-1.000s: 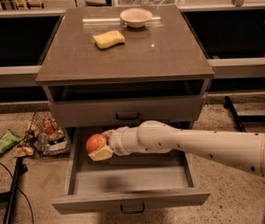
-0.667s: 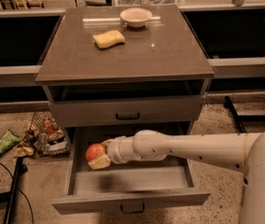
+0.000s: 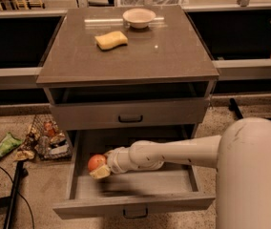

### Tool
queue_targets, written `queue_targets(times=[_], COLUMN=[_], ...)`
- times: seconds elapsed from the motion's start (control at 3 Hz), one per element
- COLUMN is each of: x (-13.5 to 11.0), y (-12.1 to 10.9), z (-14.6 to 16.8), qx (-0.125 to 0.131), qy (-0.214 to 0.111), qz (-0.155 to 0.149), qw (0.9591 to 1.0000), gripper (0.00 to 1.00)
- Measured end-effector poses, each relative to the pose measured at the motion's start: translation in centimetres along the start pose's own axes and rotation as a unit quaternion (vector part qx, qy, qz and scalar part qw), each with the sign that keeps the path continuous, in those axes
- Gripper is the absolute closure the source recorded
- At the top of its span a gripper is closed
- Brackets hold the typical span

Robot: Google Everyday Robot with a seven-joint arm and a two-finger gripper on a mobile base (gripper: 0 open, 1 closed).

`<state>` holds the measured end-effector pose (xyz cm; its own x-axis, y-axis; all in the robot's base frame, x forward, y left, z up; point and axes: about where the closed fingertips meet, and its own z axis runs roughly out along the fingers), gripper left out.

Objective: Place apple into middle drawer

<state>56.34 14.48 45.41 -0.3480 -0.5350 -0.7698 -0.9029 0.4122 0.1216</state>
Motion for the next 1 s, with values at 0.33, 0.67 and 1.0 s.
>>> queue_targets(times=[0.33, 0.67, 1.0], x=[1.4, 2.4, 3.3], y=[-0.8, -1.6, -2.2], z=[2.2, 3.6, 4.3], qx=[-0.006, -0.009, -0.010], qy=[0.011, 0.019, 0.024], qz=[0.010, 0.020, 0.028], qw=[0.9999, 0.9996, 0.9993], gripper=[0.59, 0.36, 0.13])
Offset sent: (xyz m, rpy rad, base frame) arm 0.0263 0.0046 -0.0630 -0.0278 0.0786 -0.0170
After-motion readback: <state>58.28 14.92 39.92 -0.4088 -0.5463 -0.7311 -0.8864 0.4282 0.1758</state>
